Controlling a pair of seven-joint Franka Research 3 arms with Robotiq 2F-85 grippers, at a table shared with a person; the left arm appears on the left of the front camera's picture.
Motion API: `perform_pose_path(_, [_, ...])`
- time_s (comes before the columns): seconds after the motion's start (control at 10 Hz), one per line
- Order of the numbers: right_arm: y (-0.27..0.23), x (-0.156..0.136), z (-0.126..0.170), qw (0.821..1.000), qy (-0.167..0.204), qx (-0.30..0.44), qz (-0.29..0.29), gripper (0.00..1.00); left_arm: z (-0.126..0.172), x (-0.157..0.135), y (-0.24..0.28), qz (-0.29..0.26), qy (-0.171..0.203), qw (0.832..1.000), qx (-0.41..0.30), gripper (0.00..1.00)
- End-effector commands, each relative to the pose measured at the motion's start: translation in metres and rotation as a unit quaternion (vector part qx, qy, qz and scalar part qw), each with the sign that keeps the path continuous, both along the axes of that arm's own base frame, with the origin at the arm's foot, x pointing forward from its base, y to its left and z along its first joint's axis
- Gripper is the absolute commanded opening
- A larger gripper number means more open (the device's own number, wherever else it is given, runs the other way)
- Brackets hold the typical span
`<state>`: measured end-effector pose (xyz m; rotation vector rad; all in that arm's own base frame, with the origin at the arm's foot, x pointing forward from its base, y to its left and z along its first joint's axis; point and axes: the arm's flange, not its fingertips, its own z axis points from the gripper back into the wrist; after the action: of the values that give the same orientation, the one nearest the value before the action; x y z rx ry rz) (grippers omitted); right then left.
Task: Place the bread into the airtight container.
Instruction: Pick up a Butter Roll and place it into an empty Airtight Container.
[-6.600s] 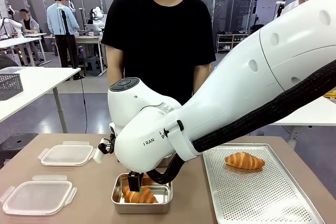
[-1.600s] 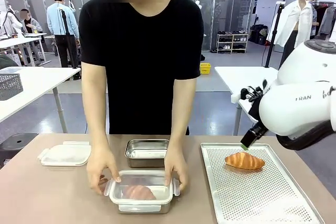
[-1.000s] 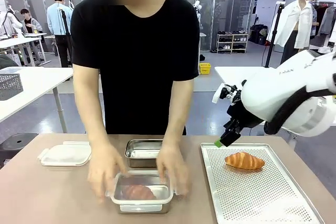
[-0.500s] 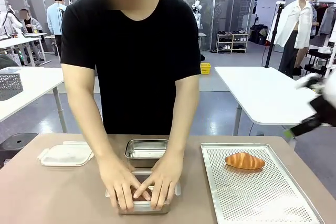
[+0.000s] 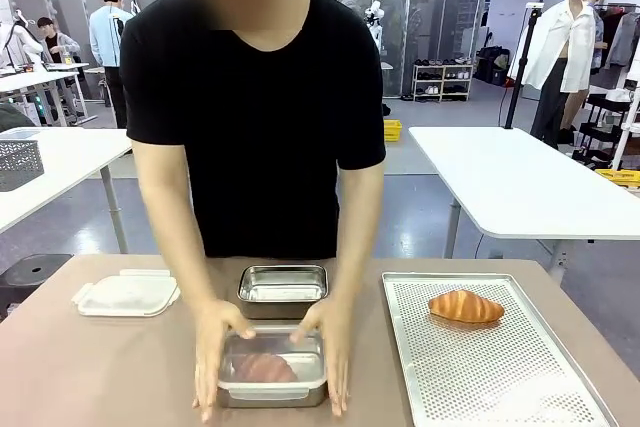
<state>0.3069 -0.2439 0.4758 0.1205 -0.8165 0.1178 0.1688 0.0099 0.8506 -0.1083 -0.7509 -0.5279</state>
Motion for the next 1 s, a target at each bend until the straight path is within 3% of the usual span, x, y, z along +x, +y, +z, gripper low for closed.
perform_pose_path(0.0, [0.042,-0.07,-0.073,0.999,-0.018,0.029,-0.007,1.0,0.001,0.0,-0.001,0.0,-0.001,1.0,0.0,1.0])
perform_pose_path(0.5, [0.045,-0.071,-0.093,1.0,-0.005,0.026,0.007,1.0,0.001,0.0,-0.001,0.0,-0.001,1.0,0.0,1.0])
perform_pose_path(0.9, [0.062,-0.051,-0.088,0.999,0.012,0.002,0.039,1.0,0.001,0.0,-0.001,0.0,-0.001,1.0,0.0,1.0])
